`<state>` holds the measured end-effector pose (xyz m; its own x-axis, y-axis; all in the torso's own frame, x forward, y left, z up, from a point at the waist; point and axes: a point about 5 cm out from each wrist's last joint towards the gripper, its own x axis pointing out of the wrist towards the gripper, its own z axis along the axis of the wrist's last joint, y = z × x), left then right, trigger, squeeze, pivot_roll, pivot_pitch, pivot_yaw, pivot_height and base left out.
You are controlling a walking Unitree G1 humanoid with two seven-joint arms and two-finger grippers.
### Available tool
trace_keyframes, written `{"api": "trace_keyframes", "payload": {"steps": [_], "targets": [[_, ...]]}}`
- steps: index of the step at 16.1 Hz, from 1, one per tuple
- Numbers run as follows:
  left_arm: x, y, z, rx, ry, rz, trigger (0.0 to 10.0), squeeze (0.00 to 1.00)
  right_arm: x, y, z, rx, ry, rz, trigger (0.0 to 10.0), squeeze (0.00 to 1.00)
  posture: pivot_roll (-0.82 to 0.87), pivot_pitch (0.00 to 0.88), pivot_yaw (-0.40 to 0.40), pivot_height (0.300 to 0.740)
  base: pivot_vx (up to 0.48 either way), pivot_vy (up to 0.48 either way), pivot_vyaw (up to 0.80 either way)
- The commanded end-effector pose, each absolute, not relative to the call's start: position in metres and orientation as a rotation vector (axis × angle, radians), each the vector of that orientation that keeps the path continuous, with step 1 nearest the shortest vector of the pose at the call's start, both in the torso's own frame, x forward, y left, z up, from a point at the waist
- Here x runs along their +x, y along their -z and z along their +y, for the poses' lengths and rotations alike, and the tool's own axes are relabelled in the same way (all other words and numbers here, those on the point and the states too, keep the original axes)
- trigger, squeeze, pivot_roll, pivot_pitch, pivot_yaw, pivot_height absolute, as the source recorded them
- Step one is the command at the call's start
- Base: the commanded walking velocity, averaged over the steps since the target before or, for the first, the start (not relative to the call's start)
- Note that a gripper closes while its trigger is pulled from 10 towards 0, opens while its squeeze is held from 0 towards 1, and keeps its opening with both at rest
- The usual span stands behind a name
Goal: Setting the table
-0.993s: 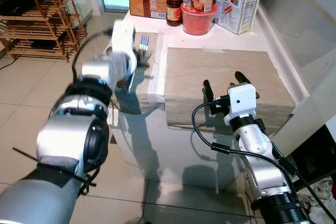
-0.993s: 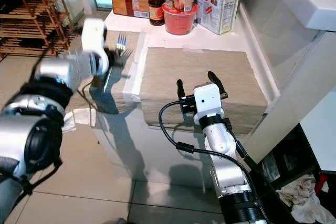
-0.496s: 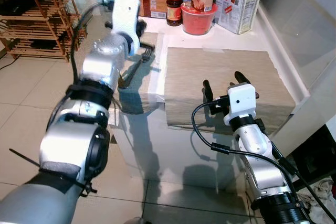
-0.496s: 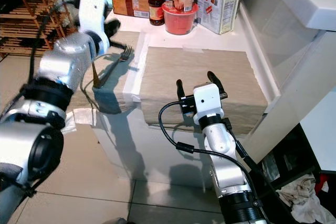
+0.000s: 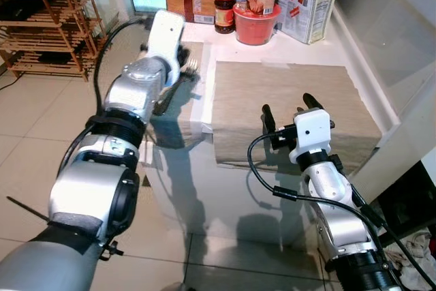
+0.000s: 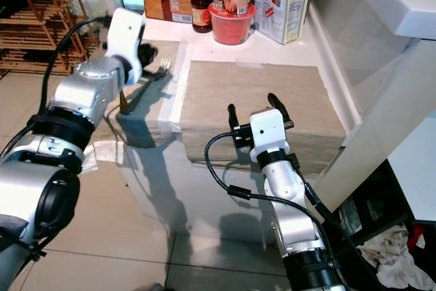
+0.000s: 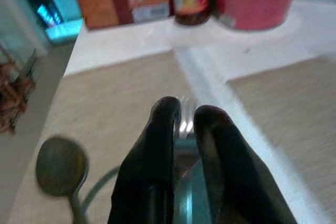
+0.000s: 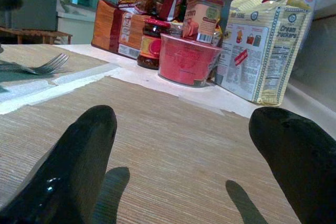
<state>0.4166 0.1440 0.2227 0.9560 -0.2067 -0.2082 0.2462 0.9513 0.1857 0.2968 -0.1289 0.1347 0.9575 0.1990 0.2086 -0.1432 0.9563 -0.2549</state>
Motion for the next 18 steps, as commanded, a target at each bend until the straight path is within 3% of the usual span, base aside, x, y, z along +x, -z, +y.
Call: {"api": "trace_keyframes", "payload": {"steps": [1,6,13,18], "targets": [[0.416,-0.219,0.149,0.232,0.210,0.213,10.0,1.00,0.296,-0.135,-0.129,-0.240,-0.184,-0.235,10.0,0.00,0.00,0.000,0.032,0.740,0.000,0.000,0.00],[0.412,-0.194,0.157,0.238,0.231,0.322,10.0,1.00,0.292,-0.143,-0.129,-0.210,-0.213,-0.266,10.0,0.00,-0.01,0.000,0.032,0.740,0.000,0.000,0.00],[0.417,-0.209,0.150,0.213,0.270,0.307,10.0,1.00,0.277,-0.159,-0.146,-0.214,-0.312,-0.254,10.0,0.00,-0.04,0.000,0.028,0.740,0.000,0.000,0.00],[0.417,-0.207,0.142,0.235,0.307,0.328,10.0,1.00,0.267,-0.153,-0.133,-0.167,-0.381,-0.214,10.0,0.00,-0.04,0.000,0.040,0.740,0.000,0.000,0.00]]}}
